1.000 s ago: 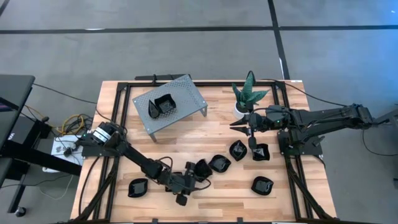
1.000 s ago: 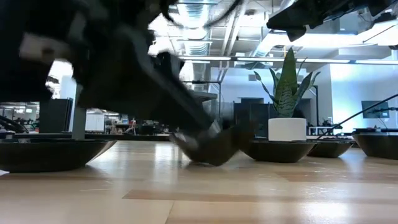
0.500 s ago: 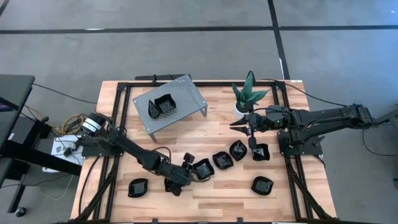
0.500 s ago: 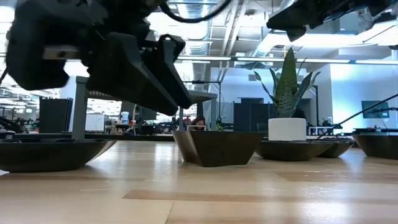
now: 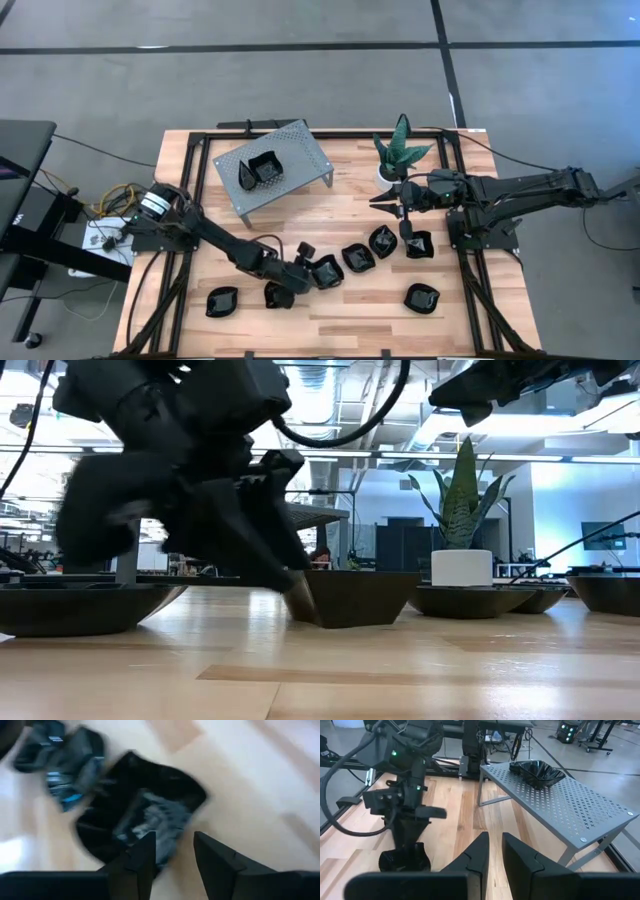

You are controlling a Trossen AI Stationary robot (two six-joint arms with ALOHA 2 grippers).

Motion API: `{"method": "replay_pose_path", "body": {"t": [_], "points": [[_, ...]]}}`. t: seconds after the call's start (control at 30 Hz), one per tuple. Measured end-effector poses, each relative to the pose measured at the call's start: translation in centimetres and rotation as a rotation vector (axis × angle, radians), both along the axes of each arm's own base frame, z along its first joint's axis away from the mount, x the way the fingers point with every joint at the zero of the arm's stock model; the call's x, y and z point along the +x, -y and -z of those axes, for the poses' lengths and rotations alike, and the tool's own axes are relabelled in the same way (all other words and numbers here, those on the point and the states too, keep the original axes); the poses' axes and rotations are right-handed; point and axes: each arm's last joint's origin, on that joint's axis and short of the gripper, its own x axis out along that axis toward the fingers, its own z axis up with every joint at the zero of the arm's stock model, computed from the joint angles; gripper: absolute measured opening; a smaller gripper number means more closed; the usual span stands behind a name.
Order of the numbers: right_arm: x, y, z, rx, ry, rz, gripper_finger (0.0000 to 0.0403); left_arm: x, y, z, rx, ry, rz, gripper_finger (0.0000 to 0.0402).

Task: Pick & Place Mini shaped plates
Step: Stack the black distorted square plate on the black distorted square plate on the shelf

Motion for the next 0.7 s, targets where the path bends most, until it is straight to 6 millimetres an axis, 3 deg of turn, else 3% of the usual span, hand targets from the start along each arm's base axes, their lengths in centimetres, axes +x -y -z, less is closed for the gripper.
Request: {"method": "replay_pose_path", "body": {"t": [0.13, 0.4, 0.7], "points": [[0.0, 0.0, 0.0, 0.000, 0.000, 0.000, 0.0048, 0.1, -0.3, -0.4, 0.046, 0.038, -0.061, 0.0110], [0.0, 0.0, 0.0, 0.000, 0.000, 0.000, 0.0048, 0.1, -0.4, -0.4, 0.006, 0.023, -0.042, 0.0010], [0.0, 0.0, 0.0, 0.000, 0.000, 0.000, 0.0048, 0.8, -0.1, -1.3, 0.049, 0.070, -0.017, 0.0047]]}}
